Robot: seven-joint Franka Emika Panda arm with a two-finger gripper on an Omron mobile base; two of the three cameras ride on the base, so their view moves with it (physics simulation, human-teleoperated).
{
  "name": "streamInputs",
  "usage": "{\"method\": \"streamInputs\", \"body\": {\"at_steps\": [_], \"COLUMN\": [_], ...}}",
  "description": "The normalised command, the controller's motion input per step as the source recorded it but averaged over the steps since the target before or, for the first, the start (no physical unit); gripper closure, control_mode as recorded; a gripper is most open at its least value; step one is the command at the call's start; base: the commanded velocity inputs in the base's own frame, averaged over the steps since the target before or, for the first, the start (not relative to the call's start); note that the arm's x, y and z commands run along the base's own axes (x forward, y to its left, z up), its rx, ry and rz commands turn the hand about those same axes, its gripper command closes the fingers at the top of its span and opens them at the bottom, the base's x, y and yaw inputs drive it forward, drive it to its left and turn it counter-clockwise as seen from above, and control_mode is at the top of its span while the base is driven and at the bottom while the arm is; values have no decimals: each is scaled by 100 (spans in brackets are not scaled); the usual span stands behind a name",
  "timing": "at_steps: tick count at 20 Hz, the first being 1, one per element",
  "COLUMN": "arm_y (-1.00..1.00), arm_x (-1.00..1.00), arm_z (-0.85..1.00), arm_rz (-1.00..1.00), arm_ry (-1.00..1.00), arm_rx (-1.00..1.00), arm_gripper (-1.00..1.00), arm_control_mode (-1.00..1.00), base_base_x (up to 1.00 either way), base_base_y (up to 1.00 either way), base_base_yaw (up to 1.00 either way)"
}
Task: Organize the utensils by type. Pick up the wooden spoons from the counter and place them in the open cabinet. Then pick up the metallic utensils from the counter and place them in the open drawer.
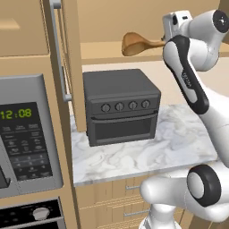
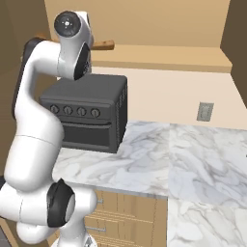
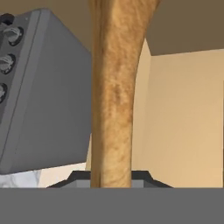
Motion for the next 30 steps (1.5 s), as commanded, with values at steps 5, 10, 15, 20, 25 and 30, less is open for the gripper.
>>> {"method": "streamInputs", "body": {"at_steps": [5, 10, 15, 20, 25, 30], "arm_y": [0, 0, 0, 0, 1, 2], "arm_x": [24, 28, 36, 38, 35, 35], "arm_z": [-10, 0, 14, 23, 0, -15], "arm_rz": [11, 7, 5, 5, 8, 5], "arm_ry": [0, 0, 3, 9, 3, 0], "arm_rx": [-8, 0, 0, 0, 0, 0], "arm_gripper": [100, 100, 100, 100, 100, 100], "arm_control_mode": [-100, -100, -100, -100, -100, -100], "base_base_x": [0, 0, 0, 0, 0, 0], "base_base_y": [0, 0, 0, 0, 0, 0], "base_base_yaw": [0, 0, 0, 0, 0, 0]}}
